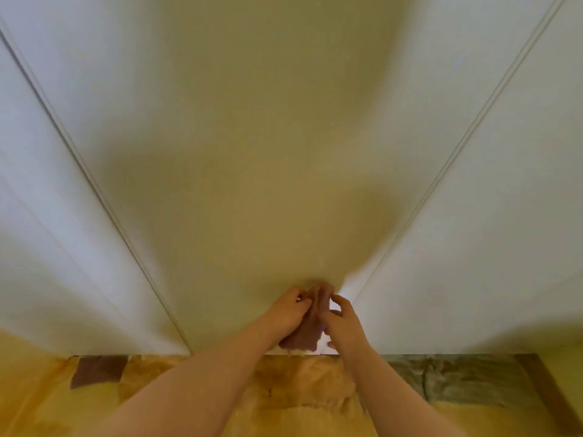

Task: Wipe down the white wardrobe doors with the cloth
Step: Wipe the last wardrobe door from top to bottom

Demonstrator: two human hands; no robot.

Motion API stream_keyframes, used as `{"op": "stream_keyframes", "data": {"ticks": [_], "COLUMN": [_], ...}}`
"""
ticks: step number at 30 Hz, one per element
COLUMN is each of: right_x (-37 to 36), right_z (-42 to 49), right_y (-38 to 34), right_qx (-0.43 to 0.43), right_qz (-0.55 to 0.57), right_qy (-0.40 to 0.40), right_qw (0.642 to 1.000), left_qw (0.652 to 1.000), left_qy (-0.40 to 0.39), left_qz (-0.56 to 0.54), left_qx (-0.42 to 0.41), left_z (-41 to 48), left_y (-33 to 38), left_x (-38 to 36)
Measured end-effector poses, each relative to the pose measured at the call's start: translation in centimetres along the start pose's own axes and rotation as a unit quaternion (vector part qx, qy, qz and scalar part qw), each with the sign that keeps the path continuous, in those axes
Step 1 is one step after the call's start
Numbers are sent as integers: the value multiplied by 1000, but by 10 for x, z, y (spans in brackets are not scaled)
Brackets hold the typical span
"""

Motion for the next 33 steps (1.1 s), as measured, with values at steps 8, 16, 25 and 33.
{"op": "stream_keyframes", "data": {"ticks": [8,16,25,33], "right_x": [99,160,122,49], "right_z": [-125,-282,-433,-529], "right_y": [-221,-477,-640,-722], "right_qx": [124,434,638,714], "right_qz": [44,-10,14,-101], "right_qy": [31,94,77,201], "right_qw": [991,896,766,664], "left_qw": [998,972,828,754], "left_qy": [-21,-23,339,438], "left_qz": [-24,-69,129,20], "left_qx": [-61,-223,-427,-489], "left_z": [-120,-259,-462,-562], "left_y": [248,481,616,627], "left_x": [35,98,249,361]}}
Point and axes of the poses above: each hand's wrist, its own z-axis towards the middle knuckle, its own x-axis out of the back of the hand, y = z × x, the point moved 10 cm from there along z, towards the middle knuckle, and after that the axes turned 1 degree about -y, right-handed, at the moved point
